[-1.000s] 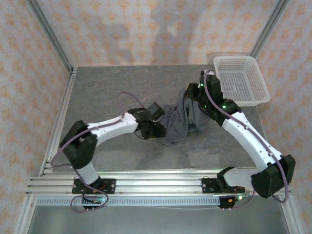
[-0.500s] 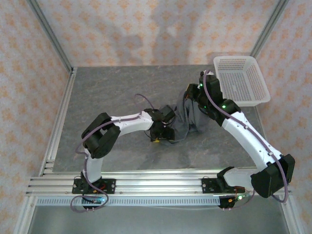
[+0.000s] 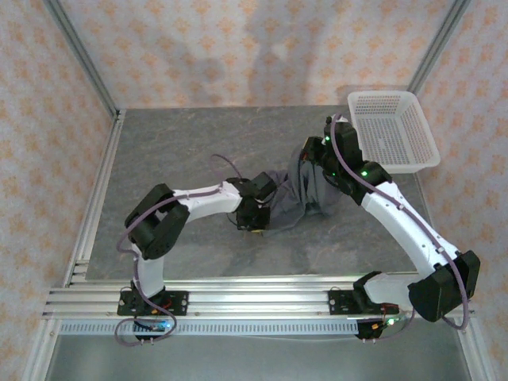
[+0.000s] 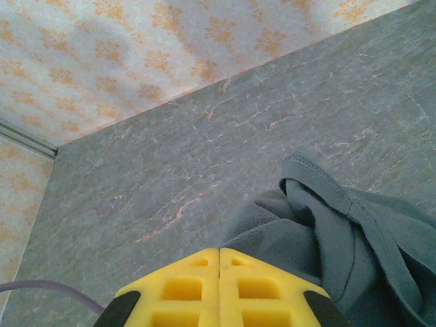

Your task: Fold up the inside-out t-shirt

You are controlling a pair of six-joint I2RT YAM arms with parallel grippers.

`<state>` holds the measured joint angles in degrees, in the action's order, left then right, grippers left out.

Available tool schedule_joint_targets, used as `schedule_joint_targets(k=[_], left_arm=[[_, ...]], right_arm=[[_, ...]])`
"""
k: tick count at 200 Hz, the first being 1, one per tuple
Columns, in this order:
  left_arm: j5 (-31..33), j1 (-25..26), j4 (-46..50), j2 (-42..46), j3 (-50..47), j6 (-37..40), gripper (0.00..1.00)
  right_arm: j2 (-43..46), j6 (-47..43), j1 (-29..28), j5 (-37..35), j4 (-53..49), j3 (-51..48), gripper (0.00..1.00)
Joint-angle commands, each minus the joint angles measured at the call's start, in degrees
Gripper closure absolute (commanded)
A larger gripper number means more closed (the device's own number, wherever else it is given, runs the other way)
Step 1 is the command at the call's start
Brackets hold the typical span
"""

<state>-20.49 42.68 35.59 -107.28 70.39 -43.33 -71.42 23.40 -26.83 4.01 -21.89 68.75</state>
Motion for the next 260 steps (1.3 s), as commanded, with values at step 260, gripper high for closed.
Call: schedule_joint_targets(k=[260], left_arm=[[18.1,-33.0,7.2,25.4,18.3,13.0,1.0]], right_arm=[[-7.0,-6.2,0.3,9.3,-4.9,15.9,1.0]])
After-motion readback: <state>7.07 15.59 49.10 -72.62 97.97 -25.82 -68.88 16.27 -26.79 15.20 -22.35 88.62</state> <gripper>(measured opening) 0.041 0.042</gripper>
